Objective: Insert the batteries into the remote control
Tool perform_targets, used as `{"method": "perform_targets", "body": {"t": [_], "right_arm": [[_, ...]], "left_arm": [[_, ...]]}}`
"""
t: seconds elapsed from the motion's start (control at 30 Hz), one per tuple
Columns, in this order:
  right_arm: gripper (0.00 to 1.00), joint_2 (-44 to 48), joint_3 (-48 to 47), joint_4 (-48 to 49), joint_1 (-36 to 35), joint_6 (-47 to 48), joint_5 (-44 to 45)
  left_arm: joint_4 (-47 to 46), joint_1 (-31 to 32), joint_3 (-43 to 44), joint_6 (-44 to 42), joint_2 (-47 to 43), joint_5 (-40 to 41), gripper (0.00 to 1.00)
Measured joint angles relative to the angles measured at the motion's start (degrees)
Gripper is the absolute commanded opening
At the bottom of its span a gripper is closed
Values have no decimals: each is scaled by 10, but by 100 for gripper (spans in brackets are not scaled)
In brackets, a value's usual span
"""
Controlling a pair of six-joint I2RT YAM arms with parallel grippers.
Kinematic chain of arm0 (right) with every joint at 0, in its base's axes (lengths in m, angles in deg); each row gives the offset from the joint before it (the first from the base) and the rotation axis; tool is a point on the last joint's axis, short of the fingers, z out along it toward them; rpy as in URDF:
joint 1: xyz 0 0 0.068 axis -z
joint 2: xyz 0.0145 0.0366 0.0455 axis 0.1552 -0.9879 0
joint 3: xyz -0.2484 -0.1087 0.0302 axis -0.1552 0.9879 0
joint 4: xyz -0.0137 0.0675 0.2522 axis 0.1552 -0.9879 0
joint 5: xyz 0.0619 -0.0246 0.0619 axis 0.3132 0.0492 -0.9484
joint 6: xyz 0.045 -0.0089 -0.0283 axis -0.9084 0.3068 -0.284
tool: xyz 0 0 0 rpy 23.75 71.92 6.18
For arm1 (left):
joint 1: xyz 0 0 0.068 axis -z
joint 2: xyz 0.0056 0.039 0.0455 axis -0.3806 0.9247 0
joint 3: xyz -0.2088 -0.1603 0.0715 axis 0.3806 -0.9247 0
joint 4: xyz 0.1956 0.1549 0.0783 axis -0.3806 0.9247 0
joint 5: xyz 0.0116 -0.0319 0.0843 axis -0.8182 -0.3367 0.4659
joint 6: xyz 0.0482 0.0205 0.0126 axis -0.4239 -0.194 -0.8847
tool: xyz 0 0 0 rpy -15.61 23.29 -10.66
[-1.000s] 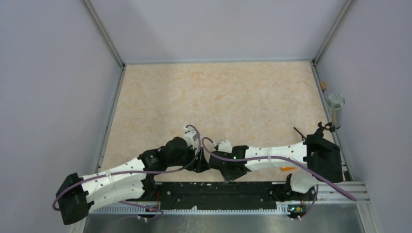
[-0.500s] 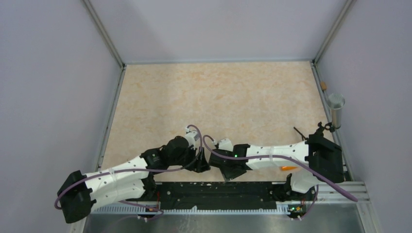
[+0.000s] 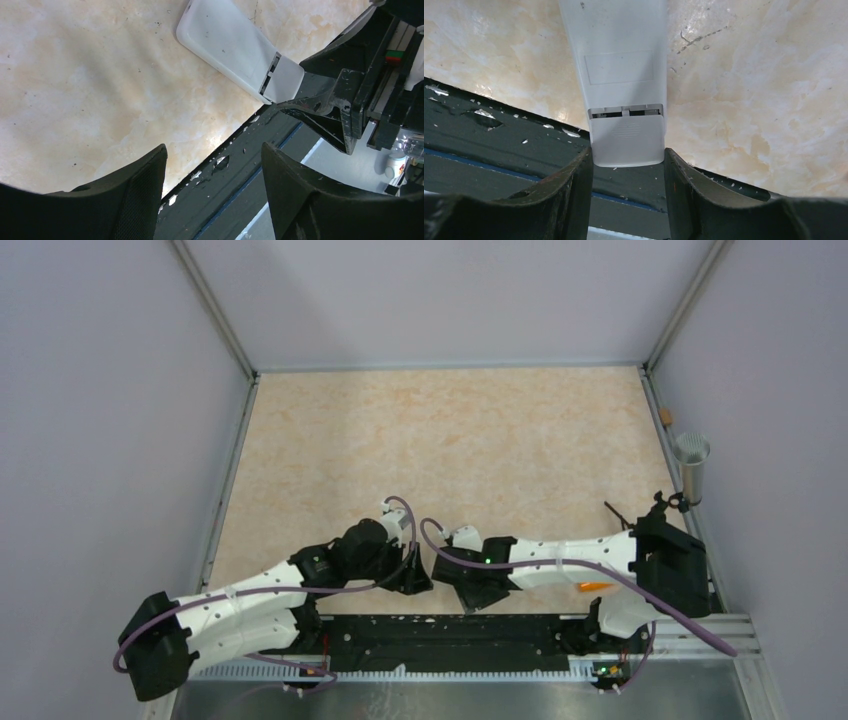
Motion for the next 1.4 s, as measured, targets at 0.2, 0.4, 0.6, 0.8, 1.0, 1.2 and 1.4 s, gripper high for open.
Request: {"method": "perform_targets", "body": {"t": [0.2,0.4,0.6,0.8,1.0,1.2,1.4], "right_arm": [[12,0,4,6,3,1,-1],[12,0,4,13,5,5,-1],[11,1,10,17,14,10,-3],[11,1,12,19,16,13,-5],[11,1,12,20,16,20,-6],[13,1,12,24,19,40,-10],[15,1,12,30,21,59,-12]], "left_arm": [[-1,-1,0,0,0,-5,70],[-3,-4,0,-1,6,-7,70],[-3,-5,0,-2,6,-7,70],[-3,-8,0,-2,6,-8,70],[-3,-9,0,-2,9,-11,70],[-5,-11,0,-2,15,-14,70],[-6,-12,0,-2,15,-18,70]]}}
